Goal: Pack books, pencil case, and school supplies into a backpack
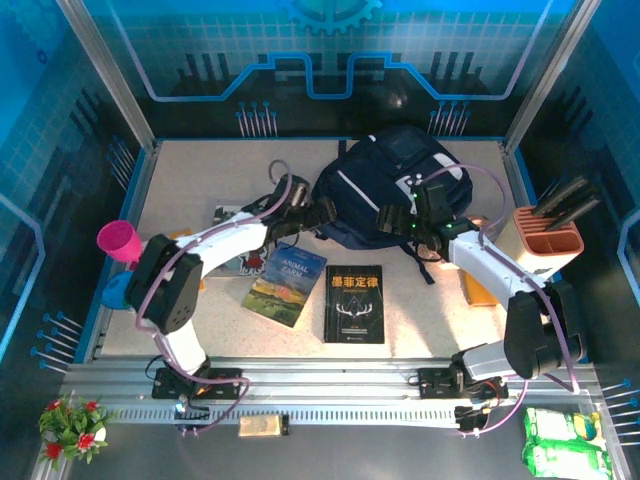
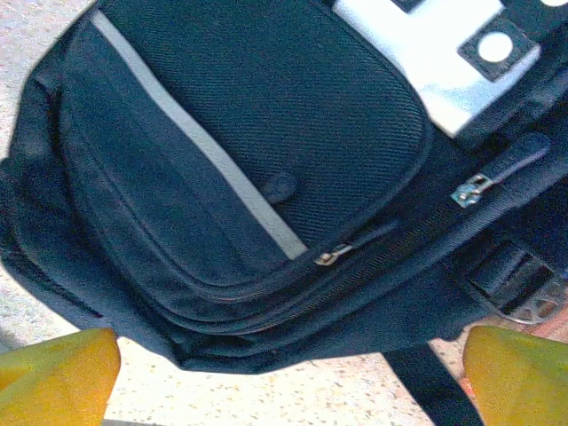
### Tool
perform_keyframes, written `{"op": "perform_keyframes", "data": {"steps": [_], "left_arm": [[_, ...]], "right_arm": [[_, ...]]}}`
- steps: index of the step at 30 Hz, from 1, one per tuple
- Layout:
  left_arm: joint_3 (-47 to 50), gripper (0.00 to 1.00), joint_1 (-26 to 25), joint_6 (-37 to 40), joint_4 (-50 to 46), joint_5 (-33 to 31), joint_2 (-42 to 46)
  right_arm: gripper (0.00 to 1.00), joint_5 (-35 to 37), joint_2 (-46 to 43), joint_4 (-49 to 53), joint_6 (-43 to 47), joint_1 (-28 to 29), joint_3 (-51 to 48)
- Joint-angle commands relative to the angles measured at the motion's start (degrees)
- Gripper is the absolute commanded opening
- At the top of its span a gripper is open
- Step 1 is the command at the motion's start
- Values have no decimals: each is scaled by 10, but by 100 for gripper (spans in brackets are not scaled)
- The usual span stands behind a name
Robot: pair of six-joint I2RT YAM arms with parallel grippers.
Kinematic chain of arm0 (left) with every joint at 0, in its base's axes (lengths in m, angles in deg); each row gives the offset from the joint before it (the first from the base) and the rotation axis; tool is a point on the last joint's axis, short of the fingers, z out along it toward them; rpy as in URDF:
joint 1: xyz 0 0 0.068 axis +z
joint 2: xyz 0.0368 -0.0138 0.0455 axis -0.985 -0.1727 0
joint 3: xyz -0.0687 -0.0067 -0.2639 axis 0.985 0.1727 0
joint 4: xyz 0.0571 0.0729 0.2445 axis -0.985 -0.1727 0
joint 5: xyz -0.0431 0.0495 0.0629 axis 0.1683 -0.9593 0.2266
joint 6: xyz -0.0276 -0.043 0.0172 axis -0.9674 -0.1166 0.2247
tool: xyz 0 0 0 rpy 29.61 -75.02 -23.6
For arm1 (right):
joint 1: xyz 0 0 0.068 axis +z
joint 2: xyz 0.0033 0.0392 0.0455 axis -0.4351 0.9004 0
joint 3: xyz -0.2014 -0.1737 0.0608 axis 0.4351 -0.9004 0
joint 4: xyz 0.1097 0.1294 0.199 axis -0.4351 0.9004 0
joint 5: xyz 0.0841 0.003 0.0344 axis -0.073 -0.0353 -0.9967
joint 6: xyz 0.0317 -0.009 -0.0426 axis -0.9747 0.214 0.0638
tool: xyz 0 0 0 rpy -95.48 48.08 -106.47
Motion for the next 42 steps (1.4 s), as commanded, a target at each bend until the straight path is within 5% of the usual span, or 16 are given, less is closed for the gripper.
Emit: {"op": "perform_keyframes", "data": {"steps": [1,5,14,17,30,37,42], "left_arm": [[-78,87,-18,-13,-123,-83,-53],[-146,70,-27,-14,-161,-109,-117],[-340,72,-24,-9,-263,-136,-262],[-363,64,-20,-18,-285,-160,-284],[-291,20,60,-13,-209,-98,-200],[-278,15,124,16,-191,-89,-146],[-266,14,148,31,-183,-75,-129]], "right_arm": [[100,-5,-16,-13,1,-15,-7],[100,-8,-13,-7,13,-18,-6],[100,-30,-16,-3,10,-20,-5],[100,-28,-5,2,10,-20,-1],[100,-54,46,0,-26,-22,36],[99,-91,72,-3,-99,-30,52],[90,-143,93,5,-197,-47,55]]}}
